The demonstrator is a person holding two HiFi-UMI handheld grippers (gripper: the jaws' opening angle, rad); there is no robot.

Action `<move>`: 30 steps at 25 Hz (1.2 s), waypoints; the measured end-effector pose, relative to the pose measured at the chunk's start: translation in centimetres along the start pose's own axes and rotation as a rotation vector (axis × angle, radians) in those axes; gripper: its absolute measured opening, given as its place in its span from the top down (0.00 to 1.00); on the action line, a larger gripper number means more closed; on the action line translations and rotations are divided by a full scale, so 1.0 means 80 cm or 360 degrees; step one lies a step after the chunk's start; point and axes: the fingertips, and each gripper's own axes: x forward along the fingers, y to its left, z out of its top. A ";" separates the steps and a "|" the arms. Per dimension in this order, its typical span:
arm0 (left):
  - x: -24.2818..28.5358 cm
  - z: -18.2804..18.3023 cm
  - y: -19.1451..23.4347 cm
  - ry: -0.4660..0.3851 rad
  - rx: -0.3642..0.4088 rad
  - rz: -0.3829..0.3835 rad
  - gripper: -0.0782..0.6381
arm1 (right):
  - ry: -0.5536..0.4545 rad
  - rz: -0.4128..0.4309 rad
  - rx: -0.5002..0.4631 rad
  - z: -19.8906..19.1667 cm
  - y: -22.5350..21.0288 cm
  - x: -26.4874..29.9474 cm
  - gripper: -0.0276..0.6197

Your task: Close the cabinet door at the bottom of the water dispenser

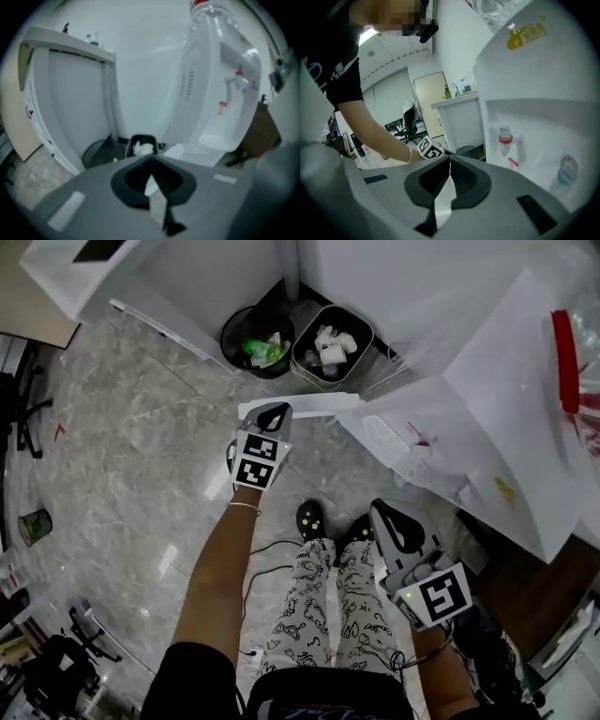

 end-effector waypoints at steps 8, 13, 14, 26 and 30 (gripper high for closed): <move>0.072 -0.056 0.073 0.0402 0.0159 0.0082 0.90 | 0.0018 -0.0112 0.0244 -0.035 -0.031 -0.007 0.93; 0.089 -0.073 0.082 0.0586 0.0288 0.0007 0.90 | -0.0019 -0.0063 0.0126 -0.013 -0.024 -0.004 0.93; 0.091 -0.072 0.083 0.0600 0.0310 -0.0006 0.90 | -0.0021 -0.0051 0.0090 -0.010 -0.024 -0.004 0.93; 0.081 -0.102 0.010 0.0565 0.0074 -0.0183 0.90 | -0.0088 -0.0104 0.0285 -0.041 -0.046 0.001 0.93; 0.065 -0.133 -0.040 0.0654 0.0231 -0.0297 0.90 | -0.0119 -0.0099 0.0291 -0.042 -0.044 -0.007 0.93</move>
